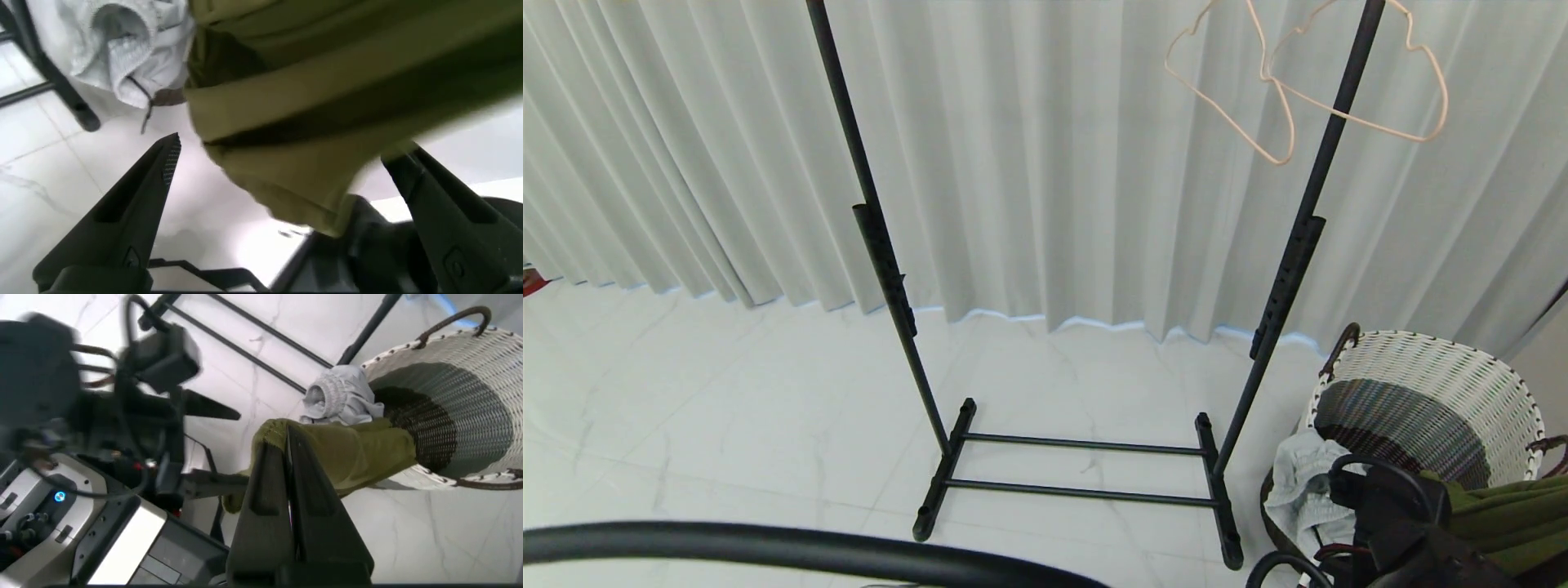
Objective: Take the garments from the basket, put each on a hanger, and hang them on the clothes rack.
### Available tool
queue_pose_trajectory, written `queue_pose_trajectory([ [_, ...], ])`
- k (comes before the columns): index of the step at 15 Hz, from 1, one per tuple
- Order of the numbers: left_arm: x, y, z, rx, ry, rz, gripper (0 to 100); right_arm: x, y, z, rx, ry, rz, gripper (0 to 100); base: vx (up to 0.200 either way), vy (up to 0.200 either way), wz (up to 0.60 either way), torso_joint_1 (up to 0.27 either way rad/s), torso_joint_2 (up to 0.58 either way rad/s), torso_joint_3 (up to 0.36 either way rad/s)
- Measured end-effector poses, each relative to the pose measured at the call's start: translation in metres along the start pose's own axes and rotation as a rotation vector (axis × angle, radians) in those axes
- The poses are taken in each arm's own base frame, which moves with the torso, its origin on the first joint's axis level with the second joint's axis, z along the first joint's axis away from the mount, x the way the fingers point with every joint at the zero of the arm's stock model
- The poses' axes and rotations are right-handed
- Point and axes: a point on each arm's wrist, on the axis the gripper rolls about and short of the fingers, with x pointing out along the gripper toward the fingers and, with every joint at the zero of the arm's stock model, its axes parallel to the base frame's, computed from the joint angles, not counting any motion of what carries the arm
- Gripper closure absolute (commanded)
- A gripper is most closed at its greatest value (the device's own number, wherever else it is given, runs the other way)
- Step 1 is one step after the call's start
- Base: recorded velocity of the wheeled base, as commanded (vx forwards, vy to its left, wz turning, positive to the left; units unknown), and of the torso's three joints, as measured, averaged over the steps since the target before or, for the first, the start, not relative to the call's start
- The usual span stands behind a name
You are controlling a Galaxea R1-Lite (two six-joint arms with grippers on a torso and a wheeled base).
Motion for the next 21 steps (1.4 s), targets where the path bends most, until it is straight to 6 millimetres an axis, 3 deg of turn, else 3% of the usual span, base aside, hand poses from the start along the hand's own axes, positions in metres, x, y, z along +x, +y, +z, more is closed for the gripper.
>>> queue_pose_trajectory([
  [7,0.024,0.019,-0.032,0.099,0.080,0.057,0,-0.001,0.000,0.004,-0.021,-0.031,0.002,100,0.000,0.000,0.00,0.000,0.00,0.000],
  [8,0.025,0.022,-0.033,0.098,0.080,0.073,100,-0.001,0.000,0.004,-0.021,-0.030,0.002,100,0.000,0.000,0.00,0.000,0.00,0.000],
  [14,0.012,0.028,-0.034,0.116,0.041,0.205,100,0.000,-0.001,0.003,-0.018,-0.016,-0.029,100,0.000,0.000,0.00,0.000,0.00,0.000],
  [17,-0.017,0.032,-0.030,0.121,0.028,0.247,100,0.001,-0.003,0.008,-0.037,-0.064,-0.035,100,0.000,0.000,0.00,0.000,0.00,0.000],
  [21,-0.070,0.042,0.002,0.090,-0.078,0.299,100,0.000,-0.005,0.018,-0.073,-0.152,-0.049,100,0.000,0.000,0.00,0.000,0.00,0.000],
])
